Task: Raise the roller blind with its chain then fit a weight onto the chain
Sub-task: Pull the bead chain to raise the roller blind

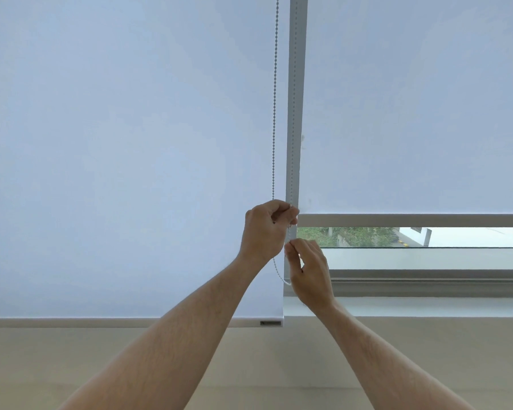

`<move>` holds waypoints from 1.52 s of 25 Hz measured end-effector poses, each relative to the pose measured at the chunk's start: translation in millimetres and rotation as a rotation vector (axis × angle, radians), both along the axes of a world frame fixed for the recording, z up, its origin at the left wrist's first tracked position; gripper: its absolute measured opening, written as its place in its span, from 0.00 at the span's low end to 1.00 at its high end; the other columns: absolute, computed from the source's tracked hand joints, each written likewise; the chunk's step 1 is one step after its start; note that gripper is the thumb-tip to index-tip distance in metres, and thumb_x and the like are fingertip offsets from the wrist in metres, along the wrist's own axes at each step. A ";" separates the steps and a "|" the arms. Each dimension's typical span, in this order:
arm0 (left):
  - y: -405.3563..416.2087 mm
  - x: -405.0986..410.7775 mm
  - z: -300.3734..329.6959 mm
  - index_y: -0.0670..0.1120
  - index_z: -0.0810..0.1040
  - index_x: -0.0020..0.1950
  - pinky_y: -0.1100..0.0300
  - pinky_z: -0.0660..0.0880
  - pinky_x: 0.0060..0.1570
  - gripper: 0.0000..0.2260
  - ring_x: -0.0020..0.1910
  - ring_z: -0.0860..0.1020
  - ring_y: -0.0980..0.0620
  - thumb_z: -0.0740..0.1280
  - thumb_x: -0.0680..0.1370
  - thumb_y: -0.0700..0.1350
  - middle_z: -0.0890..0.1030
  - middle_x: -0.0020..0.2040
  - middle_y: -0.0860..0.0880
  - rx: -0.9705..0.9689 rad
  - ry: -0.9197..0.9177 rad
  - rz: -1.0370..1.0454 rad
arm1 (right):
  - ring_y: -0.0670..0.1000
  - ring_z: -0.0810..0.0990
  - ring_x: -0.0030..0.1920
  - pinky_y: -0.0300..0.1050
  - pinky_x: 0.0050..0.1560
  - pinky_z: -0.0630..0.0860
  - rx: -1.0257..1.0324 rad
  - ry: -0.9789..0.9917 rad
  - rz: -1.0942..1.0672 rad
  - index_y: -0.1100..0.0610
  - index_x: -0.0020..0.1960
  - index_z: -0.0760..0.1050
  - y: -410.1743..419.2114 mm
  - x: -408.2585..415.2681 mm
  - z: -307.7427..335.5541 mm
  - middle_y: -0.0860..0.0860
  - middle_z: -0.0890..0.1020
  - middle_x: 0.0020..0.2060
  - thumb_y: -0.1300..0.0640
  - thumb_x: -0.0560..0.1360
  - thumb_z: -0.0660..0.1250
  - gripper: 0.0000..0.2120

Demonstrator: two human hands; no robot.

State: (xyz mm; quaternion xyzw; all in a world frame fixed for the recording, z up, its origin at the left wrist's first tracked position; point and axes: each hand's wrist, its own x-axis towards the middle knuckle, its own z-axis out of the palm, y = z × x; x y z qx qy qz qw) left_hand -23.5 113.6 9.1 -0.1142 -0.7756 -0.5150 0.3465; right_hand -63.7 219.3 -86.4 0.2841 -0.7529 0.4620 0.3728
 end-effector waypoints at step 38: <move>-15.3 1.1 40.8 0.47 0.84 0.43 0.62 0.77 0.46 0.05 0.38 0.82 0.58 0.71 0.77 0.46 0.85 0.34 0.54 0.140 0.058 -0.168 | 0.42 0.71 0.24 0.31 0.30 0.66 -0.276 -0.238 0.302 0.55 0.36 0.74 -23.7 19.2 42.0 0.47 0.75 0.21 0.58 0.83 0.57 0.18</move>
